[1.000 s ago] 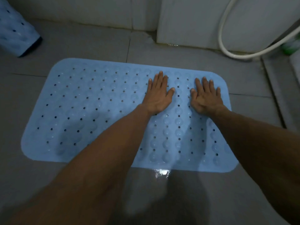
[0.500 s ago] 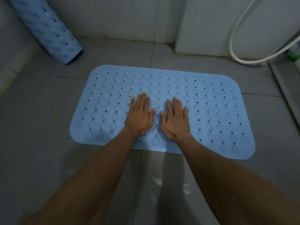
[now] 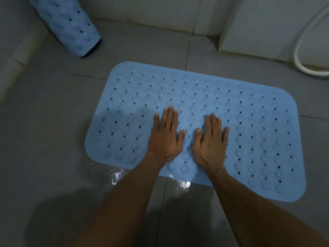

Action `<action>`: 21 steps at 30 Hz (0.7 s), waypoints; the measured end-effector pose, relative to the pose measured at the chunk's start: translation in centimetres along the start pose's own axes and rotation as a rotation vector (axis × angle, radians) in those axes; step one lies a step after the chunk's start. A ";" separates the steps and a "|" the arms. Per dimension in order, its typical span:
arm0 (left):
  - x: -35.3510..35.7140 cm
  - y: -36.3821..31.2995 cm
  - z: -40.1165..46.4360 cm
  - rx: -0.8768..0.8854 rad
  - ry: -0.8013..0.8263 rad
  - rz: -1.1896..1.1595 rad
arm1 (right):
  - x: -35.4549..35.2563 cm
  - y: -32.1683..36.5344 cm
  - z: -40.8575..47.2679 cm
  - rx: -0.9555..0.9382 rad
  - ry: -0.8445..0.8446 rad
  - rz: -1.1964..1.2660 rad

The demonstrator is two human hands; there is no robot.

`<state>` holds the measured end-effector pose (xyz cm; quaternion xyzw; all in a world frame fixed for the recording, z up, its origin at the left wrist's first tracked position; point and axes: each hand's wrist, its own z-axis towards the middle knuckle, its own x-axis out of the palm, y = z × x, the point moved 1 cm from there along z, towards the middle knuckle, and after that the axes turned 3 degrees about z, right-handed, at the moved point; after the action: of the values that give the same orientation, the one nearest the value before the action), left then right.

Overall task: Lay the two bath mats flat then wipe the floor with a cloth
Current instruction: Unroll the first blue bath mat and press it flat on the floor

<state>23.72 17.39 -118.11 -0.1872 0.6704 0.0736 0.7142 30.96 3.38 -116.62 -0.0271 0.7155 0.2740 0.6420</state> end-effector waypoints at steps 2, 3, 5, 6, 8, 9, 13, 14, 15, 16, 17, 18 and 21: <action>-0.2 -0.2 0.0 -0.002 0.008 -0.008 | 0.1 0.1 0.0 0.008 0.005 -0.024; -0.3 -0.3 0.0 -0.005 0.015 -0.009 | 0.0 0.1 0.1 0.015 0.006 -0.029; -0.5 -0.4 -0.1 -0.016 0.033 -0.001 | 0.0 0.3 0.1 0.027 0.004 -0.037; -0.7 -0.5 0.0 -0.023 0.044 -0.001 | 0.0 0.4 0.1 0.034 0.005 -0.040; -1.0 -0.5 0.2 -0.036 0.070 -0.007 | -0.2 0.6 0.2 0.047 0.001 -0.036; -1.1 -0.6 0.2 -0.041 0.088 -0.002 | -0.2 0.7 0.1 0.051 -0.001 -0.036; -1.4 -0.6 0.3 -0.051 0.137 0.027 | -0.2 0.7 0.3 0.054 0.009 -0.037; -1.5 -0.6 0.3 -0.050 0.140 0.030 | -0.2 0.7 0.3 0.053 0.006 -0.032; -1.6 -0.6 0.4 -0.048 0.148 0.031 | -0.3 0.7 0.4 0.051 -0.001 -0.027; -1.7 -0.7 0.5 -0.046 0.159 0.032 | -0.4 0.7 0.4 0.049 -0.009 -0.025; -1.8 -0.7 0.6 -0.044 0.170 0.035 | -0.5 0.8 0.3 0.048 -0.010 -0.025; -1.8 -0.7 0.6 -0.047 0.180 0.037 | -0.5 0.8 0.3 0.049 -0.006 -0.023; -1.8 -0.6 0.6 -0.047 0.197 0.036 | -0.5 0.9 0.4 0.057 0.015 -0.024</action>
<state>24.30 17.29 -116.21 -0.1982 0.7386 0.0832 0.6389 31.02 4.15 -115.81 -0.0194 0.7276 0.2456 0.6402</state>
